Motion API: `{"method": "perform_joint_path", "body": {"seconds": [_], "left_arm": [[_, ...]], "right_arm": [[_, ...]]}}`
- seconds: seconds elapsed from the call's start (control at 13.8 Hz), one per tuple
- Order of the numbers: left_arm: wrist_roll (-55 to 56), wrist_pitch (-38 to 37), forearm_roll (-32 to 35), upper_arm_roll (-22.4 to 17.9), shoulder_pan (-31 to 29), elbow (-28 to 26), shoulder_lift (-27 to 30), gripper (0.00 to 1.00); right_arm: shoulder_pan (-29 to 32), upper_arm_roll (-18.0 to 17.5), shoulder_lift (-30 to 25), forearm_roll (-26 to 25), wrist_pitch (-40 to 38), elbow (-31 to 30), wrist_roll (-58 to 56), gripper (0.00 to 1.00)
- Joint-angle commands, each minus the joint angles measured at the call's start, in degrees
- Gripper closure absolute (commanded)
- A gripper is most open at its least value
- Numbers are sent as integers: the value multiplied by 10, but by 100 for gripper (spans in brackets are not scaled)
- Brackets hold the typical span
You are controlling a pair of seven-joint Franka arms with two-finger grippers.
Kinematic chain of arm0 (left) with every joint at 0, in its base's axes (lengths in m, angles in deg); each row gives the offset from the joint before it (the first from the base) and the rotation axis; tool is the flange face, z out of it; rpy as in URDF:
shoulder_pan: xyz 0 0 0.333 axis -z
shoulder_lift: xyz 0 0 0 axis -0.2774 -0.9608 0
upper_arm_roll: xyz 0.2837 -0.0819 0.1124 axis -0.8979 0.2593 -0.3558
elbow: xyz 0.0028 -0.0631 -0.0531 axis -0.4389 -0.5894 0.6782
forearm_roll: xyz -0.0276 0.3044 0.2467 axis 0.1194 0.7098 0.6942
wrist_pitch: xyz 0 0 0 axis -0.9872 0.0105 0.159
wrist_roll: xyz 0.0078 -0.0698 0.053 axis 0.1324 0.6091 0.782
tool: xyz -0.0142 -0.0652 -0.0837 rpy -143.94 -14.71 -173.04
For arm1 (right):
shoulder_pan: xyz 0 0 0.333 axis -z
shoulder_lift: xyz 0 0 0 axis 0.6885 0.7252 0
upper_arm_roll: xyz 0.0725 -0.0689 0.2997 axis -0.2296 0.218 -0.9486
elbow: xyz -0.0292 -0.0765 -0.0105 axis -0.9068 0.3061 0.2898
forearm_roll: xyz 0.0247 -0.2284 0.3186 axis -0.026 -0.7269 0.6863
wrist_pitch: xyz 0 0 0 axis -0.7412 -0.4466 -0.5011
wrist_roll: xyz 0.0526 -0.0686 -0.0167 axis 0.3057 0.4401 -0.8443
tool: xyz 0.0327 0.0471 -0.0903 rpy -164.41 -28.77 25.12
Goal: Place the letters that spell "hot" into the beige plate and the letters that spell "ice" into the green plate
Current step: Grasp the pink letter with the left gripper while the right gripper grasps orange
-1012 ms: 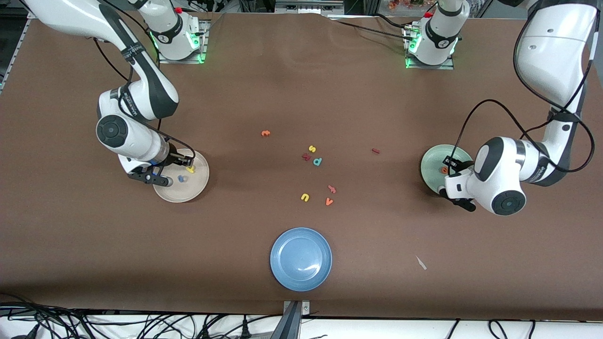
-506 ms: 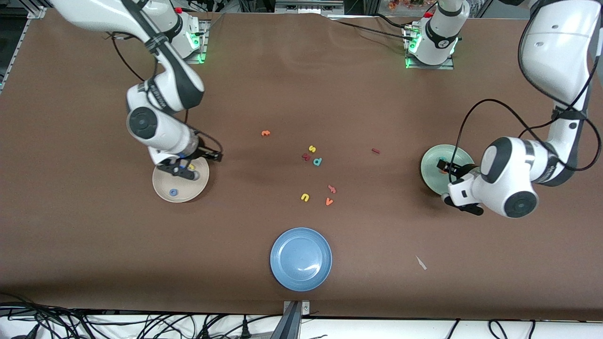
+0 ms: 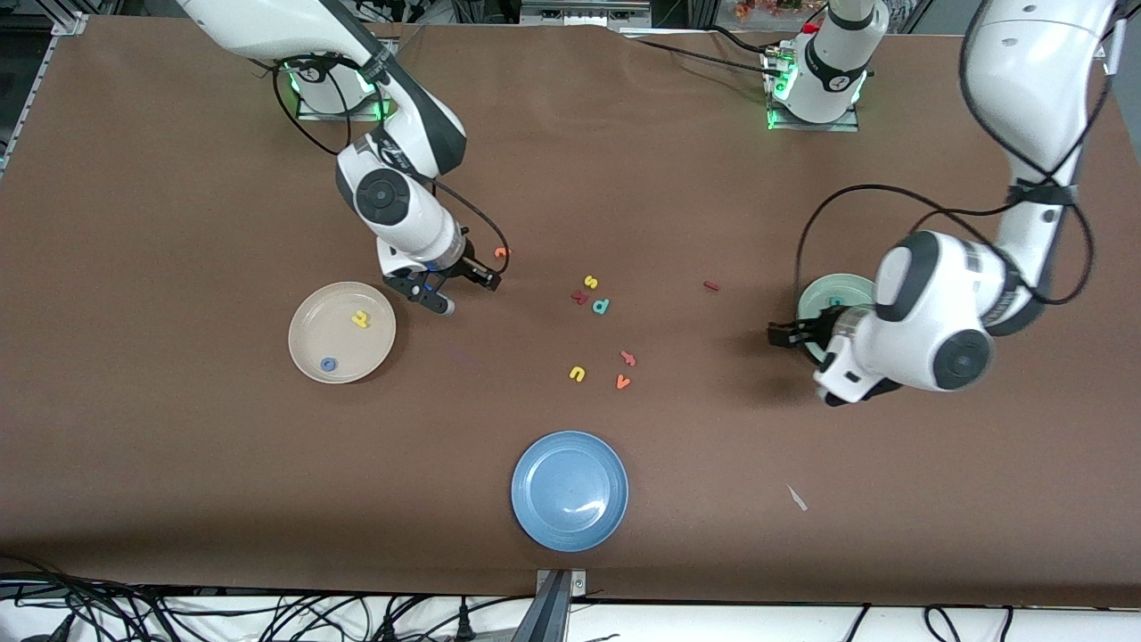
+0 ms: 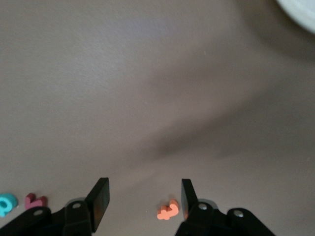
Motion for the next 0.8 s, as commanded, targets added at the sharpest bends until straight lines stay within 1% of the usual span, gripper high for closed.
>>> {"method": "perform_joint_path", "body": {"seconds": [0.0, 0.07, 0.22, 0.29, 0.36, 0.43, 0.58, 0.72], "left_arm": [[103, 107, -9, -3, 37, -87, 20, 2], [132, 153, -8, -3, 48, -122, 26, 4], [156, 235, -8, -3, 64, -192, 43, 10], [164, 263, -8, -3, 68, -221, 52, 11], [171, 284, -8, -3, 69, -247, 61, 14], [171, 297, -8, -3, 70, -270, 68, 21], [183, 310, -8, -3, 72, -302, 86, 21], [212, 311, -8, -3, 84, -317, 98, 21]], "right_arm": [[-46, 43, 3, 8, 7, 0, 72, 33], [-48, 44, 3, 8, 8, -1, 89, 33], [-50, 44, 10, 8, 13, -1, 120, 33], [-56, 44, 14, 8, 23, -2, 144, 33], [-66, 50, 20, 8, 30, -2, 169, 33], [-82, 58, 26, 9, 37, -1, 191, 33], [-96, 67, 32, 8, 48, -1, 219, 33], [-110, 70, 33, 9, 49, -2, 235, 33]]}}
